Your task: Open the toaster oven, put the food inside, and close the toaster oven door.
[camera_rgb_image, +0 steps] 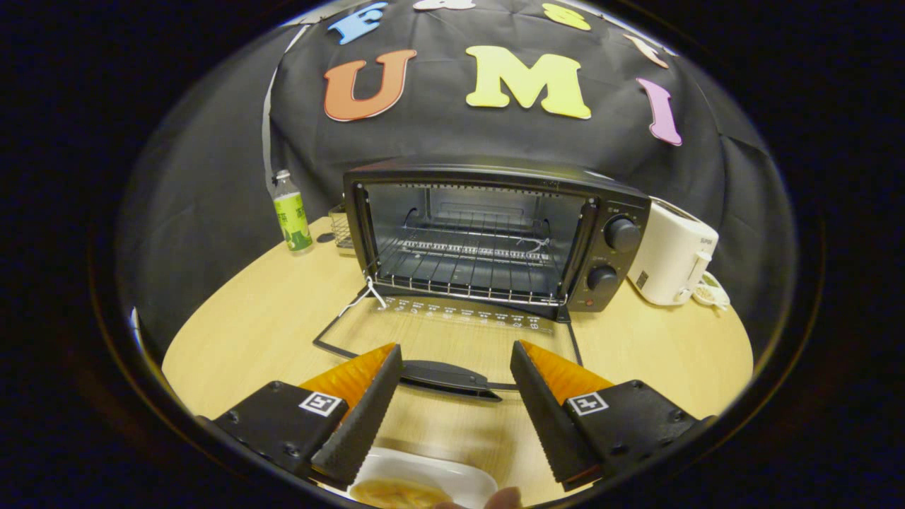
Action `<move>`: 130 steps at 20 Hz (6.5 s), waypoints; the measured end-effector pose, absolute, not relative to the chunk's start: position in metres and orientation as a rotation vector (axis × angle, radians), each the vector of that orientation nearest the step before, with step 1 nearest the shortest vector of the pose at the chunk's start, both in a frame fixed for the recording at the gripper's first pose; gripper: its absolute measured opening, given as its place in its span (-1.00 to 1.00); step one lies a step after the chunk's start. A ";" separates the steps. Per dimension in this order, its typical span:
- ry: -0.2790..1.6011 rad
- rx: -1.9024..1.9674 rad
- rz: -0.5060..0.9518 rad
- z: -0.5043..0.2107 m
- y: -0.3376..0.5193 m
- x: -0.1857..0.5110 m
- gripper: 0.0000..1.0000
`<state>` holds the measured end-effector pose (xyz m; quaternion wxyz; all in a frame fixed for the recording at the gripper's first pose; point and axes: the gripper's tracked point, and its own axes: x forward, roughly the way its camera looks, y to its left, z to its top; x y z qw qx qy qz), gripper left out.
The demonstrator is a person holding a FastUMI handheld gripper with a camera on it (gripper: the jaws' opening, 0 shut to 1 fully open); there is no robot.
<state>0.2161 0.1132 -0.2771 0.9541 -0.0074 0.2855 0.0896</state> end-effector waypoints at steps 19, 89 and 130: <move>0.369 0.175 0.163 -0.251 0.111 0.041 1.00; 0.444 0.311 -0.004 -0.262 0.126 0.385 0.64; 0.741 0.099 0.170 -0.353 0.117 0.181 0.66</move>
